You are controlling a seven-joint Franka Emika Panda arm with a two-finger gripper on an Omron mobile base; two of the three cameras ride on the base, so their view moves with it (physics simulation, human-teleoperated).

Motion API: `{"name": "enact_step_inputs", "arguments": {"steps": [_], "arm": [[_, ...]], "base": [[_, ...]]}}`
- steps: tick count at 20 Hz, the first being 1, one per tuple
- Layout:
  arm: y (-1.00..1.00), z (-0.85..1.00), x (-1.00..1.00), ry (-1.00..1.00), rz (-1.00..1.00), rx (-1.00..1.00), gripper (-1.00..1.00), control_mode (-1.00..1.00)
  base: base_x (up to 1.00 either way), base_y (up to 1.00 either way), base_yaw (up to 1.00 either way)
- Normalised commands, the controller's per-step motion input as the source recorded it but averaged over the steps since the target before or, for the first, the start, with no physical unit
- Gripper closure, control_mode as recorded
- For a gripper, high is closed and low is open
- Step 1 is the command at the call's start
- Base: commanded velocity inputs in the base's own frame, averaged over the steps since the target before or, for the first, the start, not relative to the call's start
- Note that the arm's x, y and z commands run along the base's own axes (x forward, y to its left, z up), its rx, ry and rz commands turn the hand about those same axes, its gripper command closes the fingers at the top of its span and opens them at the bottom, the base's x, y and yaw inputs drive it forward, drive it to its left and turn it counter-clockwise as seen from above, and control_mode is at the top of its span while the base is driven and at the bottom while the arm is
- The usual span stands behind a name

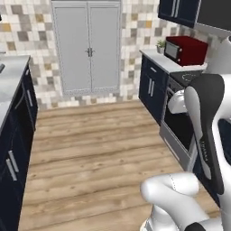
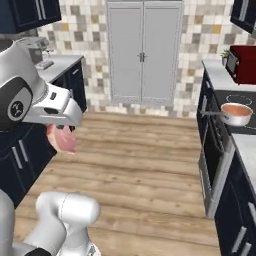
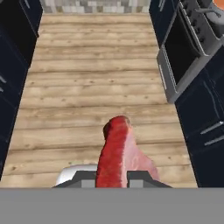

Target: Retrieve the steak from the fridge and place it on the saucepan with marinade on the stove.

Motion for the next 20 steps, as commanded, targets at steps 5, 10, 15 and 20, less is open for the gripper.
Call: {"name": "enact_step_inputs", "arguments": {"steps": [5, 10, 15, 20], "arm": [[0.0, 0.0, 0.0, 0.0, 0.0, 0.0, 1.0, 1.0], [0.0, 0.0, 0.0, 0.0, 0.0, 0.0, 1.0, 1.0], [0.0, 0.0, 0.0, 0.0, 0.0, 0.0, 1.0, 1.0], [0.0, 0.0, 0.0, 0.0, 0.0, 0.0, 1.0, 1.0]], "base": [[1.0, 0.59, 0.0], [1.0, 0.61, 0.0], [1.0, 0.41, -0.05], [1.0, 0.08, -0.31]]}}
